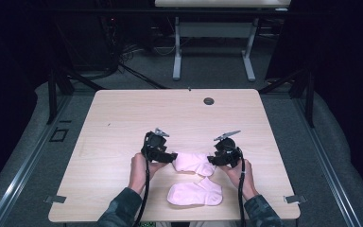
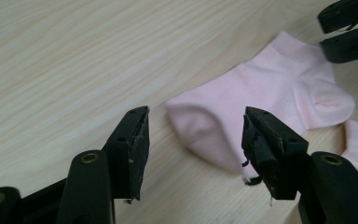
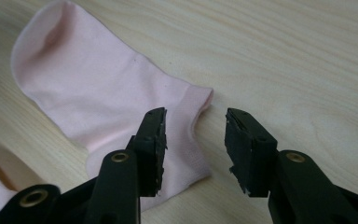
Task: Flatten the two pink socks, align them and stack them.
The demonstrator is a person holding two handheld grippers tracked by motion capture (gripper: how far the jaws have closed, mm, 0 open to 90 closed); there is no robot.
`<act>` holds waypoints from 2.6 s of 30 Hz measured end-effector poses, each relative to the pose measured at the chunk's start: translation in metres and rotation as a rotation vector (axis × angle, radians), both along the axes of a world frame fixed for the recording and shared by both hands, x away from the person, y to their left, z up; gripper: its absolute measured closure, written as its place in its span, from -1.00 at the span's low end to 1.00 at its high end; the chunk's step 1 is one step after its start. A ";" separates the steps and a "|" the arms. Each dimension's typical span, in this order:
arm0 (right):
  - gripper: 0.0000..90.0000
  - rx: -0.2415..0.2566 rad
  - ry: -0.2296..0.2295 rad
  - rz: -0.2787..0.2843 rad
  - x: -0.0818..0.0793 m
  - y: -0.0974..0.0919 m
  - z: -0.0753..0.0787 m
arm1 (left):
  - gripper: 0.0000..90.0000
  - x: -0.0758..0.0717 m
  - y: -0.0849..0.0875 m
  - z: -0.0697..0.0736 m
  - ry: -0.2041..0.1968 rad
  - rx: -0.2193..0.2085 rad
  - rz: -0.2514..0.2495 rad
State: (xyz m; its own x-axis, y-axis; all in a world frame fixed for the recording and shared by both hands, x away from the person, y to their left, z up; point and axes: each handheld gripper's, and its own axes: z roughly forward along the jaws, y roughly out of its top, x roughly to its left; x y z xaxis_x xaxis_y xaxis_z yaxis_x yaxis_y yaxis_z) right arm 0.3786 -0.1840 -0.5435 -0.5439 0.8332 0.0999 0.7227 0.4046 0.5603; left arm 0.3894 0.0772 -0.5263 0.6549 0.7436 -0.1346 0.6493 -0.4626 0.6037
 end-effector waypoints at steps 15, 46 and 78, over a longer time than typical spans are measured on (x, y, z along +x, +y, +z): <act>0.84 -0.016 0.027 0.031 0.007 0.007 -0.017 | 0.84 0.011 -0.004 -0.027 0.098 0.091 -0.015; 0.87 0.006 0.020 0.105 -0.096 -0.018 0.007 | 0.97 -0.122 0.018 -0.009 0.074 -0.174 -0.090; -0.74 0.019 -0.186 -0.059 -0.109 -0.063 0.019 | -0.71 -0.113 0.092 0.001 -0.111 -0.045 0.179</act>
State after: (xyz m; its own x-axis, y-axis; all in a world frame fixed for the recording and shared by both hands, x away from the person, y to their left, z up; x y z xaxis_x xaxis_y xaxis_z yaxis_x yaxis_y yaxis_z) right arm 0.2699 -0.2469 -0.5243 -0.5047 0.8631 0.0184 0.6282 0.3525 0.6936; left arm 0.2763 0.1693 -0.5254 0.5255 0.8444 -0.1044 0.6470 -0.3169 0.6935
